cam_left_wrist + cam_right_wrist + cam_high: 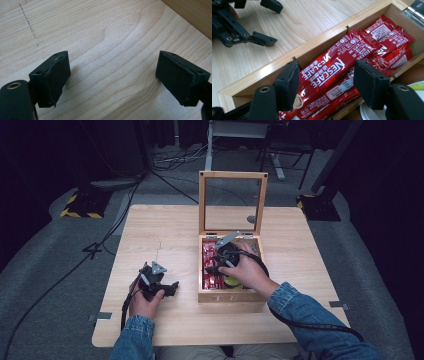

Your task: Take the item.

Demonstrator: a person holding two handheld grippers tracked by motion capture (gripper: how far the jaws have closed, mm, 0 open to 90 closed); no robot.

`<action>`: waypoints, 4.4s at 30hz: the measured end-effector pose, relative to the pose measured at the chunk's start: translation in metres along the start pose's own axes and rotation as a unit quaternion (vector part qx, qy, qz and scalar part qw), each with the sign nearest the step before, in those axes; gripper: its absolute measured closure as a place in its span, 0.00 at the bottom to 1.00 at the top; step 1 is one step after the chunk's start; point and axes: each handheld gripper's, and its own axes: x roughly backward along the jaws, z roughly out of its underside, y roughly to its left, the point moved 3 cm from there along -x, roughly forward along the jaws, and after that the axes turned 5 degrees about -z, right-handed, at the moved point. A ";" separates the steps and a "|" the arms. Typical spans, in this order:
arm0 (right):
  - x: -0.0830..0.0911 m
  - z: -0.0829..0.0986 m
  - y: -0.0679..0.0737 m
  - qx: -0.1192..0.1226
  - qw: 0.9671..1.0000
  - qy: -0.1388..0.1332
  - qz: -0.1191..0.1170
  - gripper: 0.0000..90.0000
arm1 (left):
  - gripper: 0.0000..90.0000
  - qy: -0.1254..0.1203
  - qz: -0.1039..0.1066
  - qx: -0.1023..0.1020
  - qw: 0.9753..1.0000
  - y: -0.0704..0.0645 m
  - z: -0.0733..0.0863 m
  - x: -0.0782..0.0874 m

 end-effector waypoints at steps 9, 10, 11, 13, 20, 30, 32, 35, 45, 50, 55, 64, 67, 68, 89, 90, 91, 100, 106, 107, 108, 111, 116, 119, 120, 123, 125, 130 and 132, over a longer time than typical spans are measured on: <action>-0.006 0.002 0.004 -0.004 1.000 0.009 -0.002 0.42 | 0.14 0.000 0.000 0.000 1.000 0.000 0.000 0.000; -0.007 0.003 0.005 -0.005 1.000 0.009 -0.006 0.41 | 0.14 0.000 0.000 0.000 1.000 0.000 0.000 0.000; -0.007 0.003 0.007 -0.004 1.000 0.010 -0.006 0.41 | 0.14 0.000 0.000 0.000 1.000 0.000 0.000 0.000; -0.008 0.003 0.008 -0.002 1.000 0.011 -0.006 0.42 | 0.14 0.000 0.000 0.000 1.000 0.000 0.000 0.000; -0.008 0.004 0.010 0.007 1.000 0.014 -0.007 0.52 | 0.14 0.001 0.000 0.001 1.000 0.000 0.000 0.000; -0.011 0.007 0.017 -0.003 1.000 0.025 -0.014 0.74 | 0.14 0.002 0.001 0.000 1.000 0.000 0.000 0.000; -0.009 0.006 0.018 -0.023 0.999 0.022 -0.020 0.81 | 0.14 0.001 0.001 0.001 1.000 0.000 0.000 0.000; -0.008 0.006 0.018 -0.037 0.999 0.017 -0.031 0.84 | 0.14 0.002 0.001 0.000 1.000 0.000 0.000 0.000; 0.005 -0.001 0.022 -0.058 0.996 -0.022 -0.060 0.90 | 0.14 0.000 0.001 0.000 1.000 0.000 0.000 0.000; 0.016 -0.007 0.023 -0.052 0.996 -0.038 -0.059 0.90 | 0.14 0.000 0.001 0.000 1.000 0.000 0.000 0.000; 0.025 -0.011 0.022 -0.049 0.996 -0.051 -0.059 0.90 | 0.14 0.001 0.001 0.000 1.000 0.000 0.000 0.000; 0.040 -0.016 0.021 -0.038 0.995 -0.071 -0.060 0.90 | 0.14 0.000 0.001 0.000 1.000 0.000 0.000 0.000; 0.045 -0.018 0.021 -0.032 0.995 -0.078 -0.061 0.90 | 0.14 0.000 0.002 0.000 1.000 0.000 0.000 0.000; 0.047 -0.018 0.021 -0.031 0.994 -0.081 -0.061 0.90 | 0.14 0.000 0.002 0.000 1.000 0.000 0.000 0.000; 0.104 -0.003 -0.005 -0.022 0.993 -0.114 -0.017 0.90 | 0.14 0.001 0.003 -0.003 1.000 0.002 0.000 0.000; 0.110 0.000 -0.008 -0.024 0.993 -0.115 -0.008 0.90 | 0.14 0.001 0.003 -0.003 1.000 0.002 0.000 0.000; 0.113 0.002 -0.011 -0.024 0.993 -0.116 -0.004 0.90 | 0.14 0.001 0.003 -0.003 1.000 0.002 0.000 0.000; 0.139 0.024 -0.037 -0.050 0.990 -0.124 0.039 0.90 | 0.14 0.001 0.003 -0.003 1.000 0.002 0.000 0.000; 0.152 0.034 -0.049 -0.063 0.988 -0.130 0.056 0.90 | 0.14 0.001 0.003 -0.003 1.000 0.002 0.000 0.000; 0.158 0.039 -0.055 -0.073 0.987 -0.131 0.064 0.90 | 0.14 0.001 0.003 -0.003 1.000 0.002 0.000 0.000; 0.160 0.041 -0.058 -0.075 0.986 -0.131 0.067 0.90 | 0.14 0.001 0.003 -0.003 1.000 0.002 0.000 0.000; 0.164 0.045 -0.063 -0.082 0.985 -0.131 0.074 0.90 | 0.14 0.001 0.001 -0.002 1.000 0.002 0.000 0.000; 0.174 0.054 -0.074 -0.092 0.983 -0.134 0.088 0.90 | 0.12 0.002 -0.002 0.001 1.000 0.003 0.000 -0.001; 0.179 0.062 -0.085 -0.101 0.981 -0.133 0.099 0.90 | 0.12 0.002 -0.002 0.001 1.000 0.003 0.000 -0.001; 0.180 0.065 -0.087 -0.106 0.980 -0.133 0.101 0.90 | 0.12 0.002 -0.002 0.002 1.000 0.003 0.000 -0.001; 0.183 0.072 -0.095 -0.115 0.979 -0.135 0.103 0.90 | 0.12 0.002 -0.002 0.001 1.000 0.003 0.000 -0.001; 0.184 0.075 -0.098 -0.117 0.978 -0.136 0.104 0.90 | 0.12 0.002 -0.002 0.001 1.000 0.003 0.000 -0.001; 0.187 0.088 -0.112 -0.130 0.976 -0.137 0.112 0.90 | 0.12 0.002 -0.002 0.001 1.000 0.003 0.000 -0.001; 0.187 0.092 -0.116 -0.134 0.975 -0.138 0.114 0.90 | 0.12 0.002 -0.002 0.002 1.000 0.003 0.000 -0.001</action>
